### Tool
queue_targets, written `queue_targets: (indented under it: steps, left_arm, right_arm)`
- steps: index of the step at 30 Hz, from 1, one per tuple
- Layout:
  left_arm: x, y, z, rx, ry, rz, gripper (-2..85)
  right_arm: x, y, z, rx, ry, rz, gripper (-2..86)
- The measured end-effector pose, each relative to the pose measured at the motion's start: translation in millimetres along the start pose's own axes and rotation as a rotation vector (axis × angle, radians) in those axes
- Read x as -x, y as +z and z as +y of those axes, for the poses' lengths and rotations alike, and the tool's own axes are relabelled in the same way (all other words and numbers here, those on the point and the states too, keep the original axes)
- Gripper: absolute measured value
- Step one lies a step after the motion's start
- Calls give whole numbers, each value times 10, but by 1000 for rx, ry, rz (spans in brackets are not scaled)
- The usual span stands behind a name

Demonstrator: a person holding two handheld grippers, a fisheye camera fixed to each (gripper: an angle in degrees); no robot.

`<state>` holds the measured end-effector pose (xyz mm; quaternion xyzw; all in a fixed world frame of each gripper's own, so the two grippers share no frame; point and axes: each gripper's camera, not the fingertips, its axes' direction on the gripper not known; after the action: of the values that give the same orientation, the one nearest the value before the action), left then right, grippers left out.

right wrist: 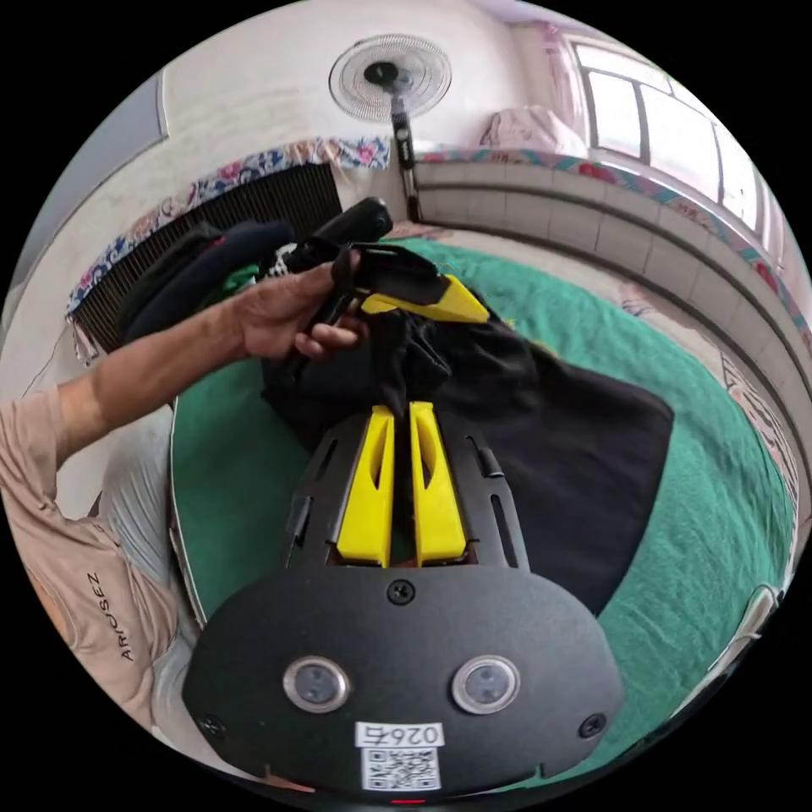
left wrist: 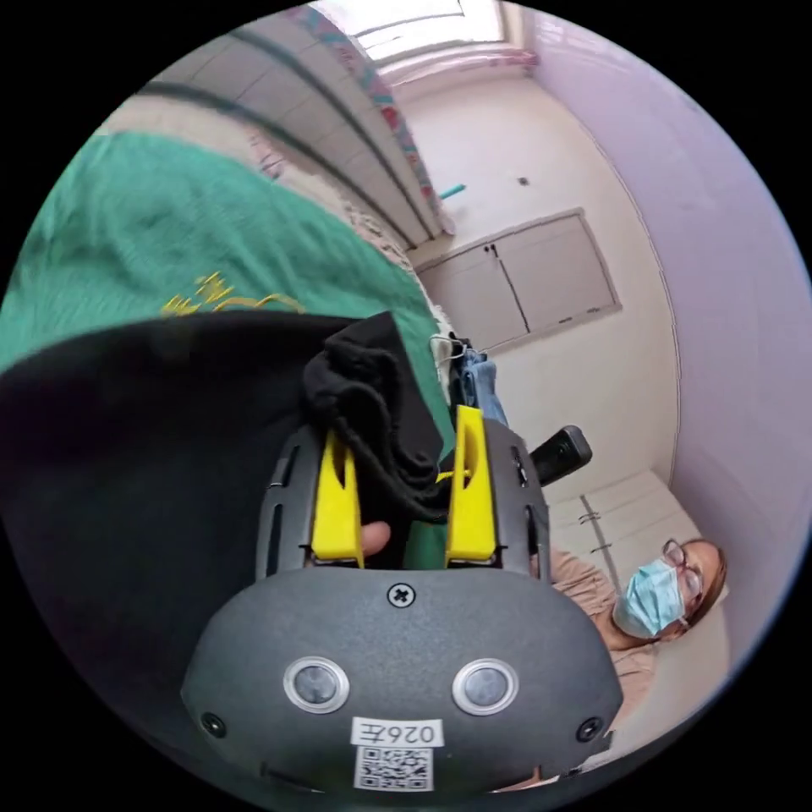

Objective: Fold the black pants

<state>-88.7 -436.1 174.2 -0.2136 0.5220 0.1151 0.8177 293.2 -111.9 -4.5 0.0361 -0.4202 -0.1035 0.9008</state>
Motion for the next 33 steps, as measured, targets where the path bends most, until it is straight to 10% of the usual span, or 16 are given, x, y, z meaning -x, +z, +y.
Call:
queue_targets:
  steps: [15, 21, 28, 33]
  left_arm:
    - [-1310, -391, 309, -205, 288, -356, 156]
    - [-943, 807, -237, 228, 141, -489, 7]
    - [-1681, 329, -251, -93, 209, -459, -9]
    - [-2432, 1065, -749, 4, 306, -498, -5]
  right_arm:
    - [-316, -307, -311, -8, 24, -262, 75]
    - [-829, -114, -49, 165, 148, -186, -1]
    - [-1583, -1204, 478, -189, 368, -167, 29]
    - [-2052, -1429, 993, -195, 589, -110, 101]
